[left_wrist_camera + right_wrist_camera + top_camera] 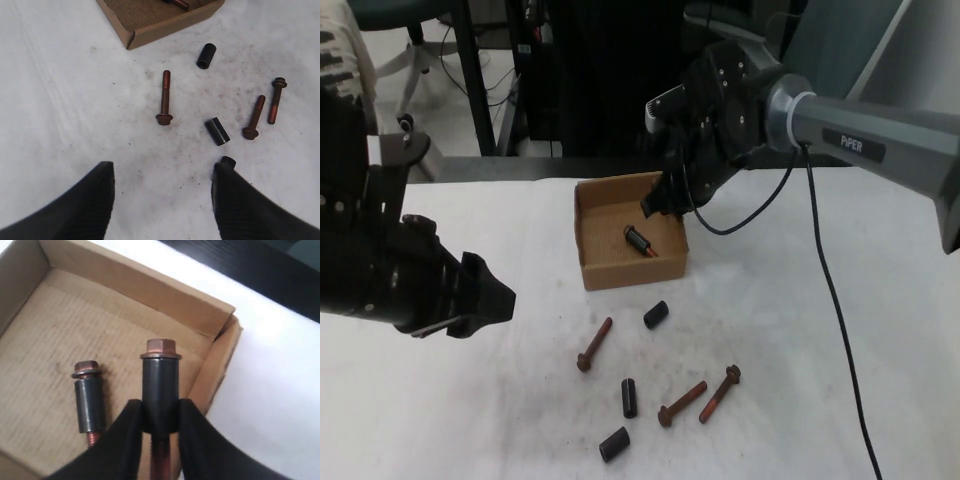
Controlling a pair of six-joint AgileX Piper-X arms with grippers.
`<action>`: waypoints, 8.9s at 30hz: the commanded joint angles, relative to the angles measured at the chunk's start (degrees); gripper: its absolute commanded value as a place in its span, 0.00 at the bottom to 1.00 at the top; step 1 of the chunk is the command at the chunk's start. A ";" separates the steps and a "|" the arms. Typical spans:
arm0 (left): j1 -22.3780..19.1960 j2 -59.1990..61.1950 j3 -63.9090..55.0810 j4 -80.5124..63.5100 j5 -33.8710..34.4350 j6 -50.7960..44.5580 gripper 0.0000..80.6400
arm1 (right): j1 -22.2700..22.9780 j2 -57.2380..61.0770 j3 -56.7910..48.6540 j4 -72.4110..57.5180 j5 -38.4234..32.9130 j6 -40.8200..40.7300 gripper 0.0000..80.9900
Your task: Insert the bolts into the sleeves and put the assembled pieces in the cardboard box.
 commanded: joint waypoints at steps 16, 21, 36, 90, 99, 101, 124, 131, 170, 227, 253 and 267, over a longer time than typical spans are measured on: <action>-0.22 -0.72 -0.67 -1.27 -0.01 0.45 0.67 | 0.07 -5.07 -1.60 4.72 -1.44 2.78 0.51; -0.22 -0.72 -0.67 -1.92 -0.01 0.22 0.67 | -0.05 -12.29 -3.63 15.06 -4.40 1.23 0.51; -8.99 2.51 -0.67 -6.61 -0.48 -5.60 0.59 | 0.85 -23.34 2.86 38.46 -8.69 0.81 0.51; -31.44 28.97 -23.94 3.60 -7.47 -4.37 0.59 | -12.72 -55.36 29.92 37.80 -2.88 1.87 0.41; -32.31 33.60 -24.58 -0.15 -7.29 -3.95 0.59 | -21.20 -55.36 39.55 33.65 -3.47 3.43 0.41; -33.12 35.31 -24.84 -1.18 -7.29 -3.95 0.59 | -22.09 -55.36 39.82 33.58 -4.48 3.43 0.41; -37.65 49.39 -37.83 3.13 -12.48 4.32 0.59 | -22.64 -55.36 40.03 33.63 -10.44 2.56 0.41; -37.41 51.07 -40.01 6.33 -13.82 6.38 0.59 | -22.64 -55.36 40.03 33.63 -10.44 2.56 0.41; -38.75 52.14 -41.09 4.51 -11.76 6.38 0.59 | -22.64 -55.36 40.03 33.63 -10.44 2.56 0.41; -37.93 55.01 -41.09 2.51 -11.99 8.32 0.00 | -22.64 -55.36 40.03 34.48 -10.44 1.68 0.41; -34.13 51.53 -44.41 6.43 -12.86 9.78 0.00 | -22.64 -55.36 40.03 34.41 -10.44 1.68 0.41; -23.88 46.95 -44.41 3.72 2.82 -0.56 0.00 | -22.64 -55.36 40.03 34.43 -13.98 1.68 0.41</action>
